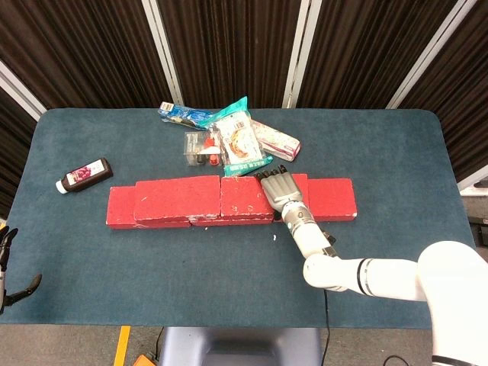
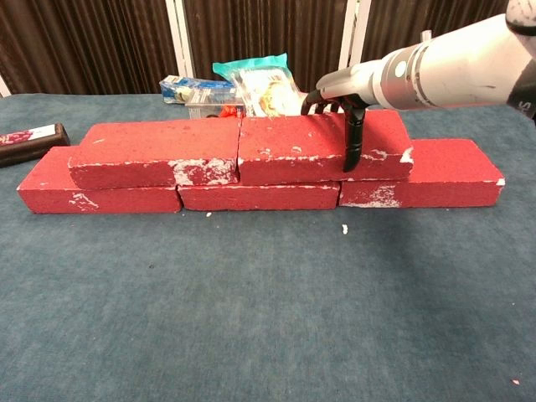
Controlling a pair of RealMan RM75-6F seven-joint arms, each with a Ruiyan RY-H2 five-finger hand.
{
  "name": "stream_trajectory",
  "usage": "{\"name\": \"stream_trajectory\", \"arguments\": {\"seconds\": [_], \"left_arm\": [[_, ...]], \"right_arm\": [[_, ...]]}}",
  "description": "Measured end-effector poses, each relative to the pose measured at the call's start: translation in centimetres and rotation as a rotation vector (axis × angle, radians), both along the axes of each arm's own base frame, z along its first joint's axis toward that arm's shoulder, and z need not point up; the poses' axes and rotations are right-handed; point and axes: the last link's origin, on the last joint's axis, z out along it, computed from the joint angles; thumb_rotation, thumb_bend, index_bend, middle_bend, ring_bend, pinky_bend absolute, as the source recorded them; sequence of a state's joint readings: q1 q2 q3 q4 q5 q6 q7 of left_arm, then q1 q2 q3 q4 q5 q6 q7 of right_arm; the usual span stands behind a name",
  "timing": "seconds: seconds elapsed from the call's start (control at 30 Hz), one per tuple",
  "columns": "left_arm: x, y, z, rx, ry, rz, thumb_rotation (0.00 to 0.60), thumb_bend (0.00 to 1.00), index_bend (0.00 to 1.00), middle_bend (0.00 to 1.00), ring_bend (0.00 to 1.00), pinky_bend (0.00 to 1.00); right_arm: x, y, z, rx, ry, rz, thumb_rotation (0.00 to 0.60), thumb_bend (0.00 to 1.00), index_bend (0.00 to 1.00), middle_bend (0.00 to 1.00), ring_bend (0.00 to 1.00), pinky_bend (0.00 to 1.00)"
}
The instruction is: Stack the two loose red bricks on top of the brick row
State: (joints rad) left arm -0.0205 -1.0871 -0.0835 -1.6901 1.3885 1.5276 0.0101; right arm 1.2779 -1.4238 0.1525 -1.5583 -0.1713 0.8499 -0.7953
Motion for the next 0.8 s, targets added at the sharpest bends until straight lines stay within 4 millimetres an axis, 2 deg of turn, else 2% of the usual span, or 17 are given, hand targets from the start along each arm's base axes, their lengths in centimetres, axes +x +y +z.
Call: {"name": "stream_trajectory", "arguments": {"seconds": [0.43,0.8], "left_arm": [[0.0,-0.04,0.03,0.0,-0.002,0.0,0.6,0.24,0.0,0.0,0.0,0.0],[-0.07,-0.05,0.11,0.001,-0.005,0.003,0.6,0.24,0.0,0.0,0.0,0.0]], "right_arm": [[0.12,-0.11,-0.2,-0.001,-0.009,-0.009,0.6,0.27,0.32,0.32,0.24,0.0],[0.26,-0.13,-0.25,-0.011,-0.016,-0.011,0.6,0.27,0.32,0.32,0.19,0.0]]}}
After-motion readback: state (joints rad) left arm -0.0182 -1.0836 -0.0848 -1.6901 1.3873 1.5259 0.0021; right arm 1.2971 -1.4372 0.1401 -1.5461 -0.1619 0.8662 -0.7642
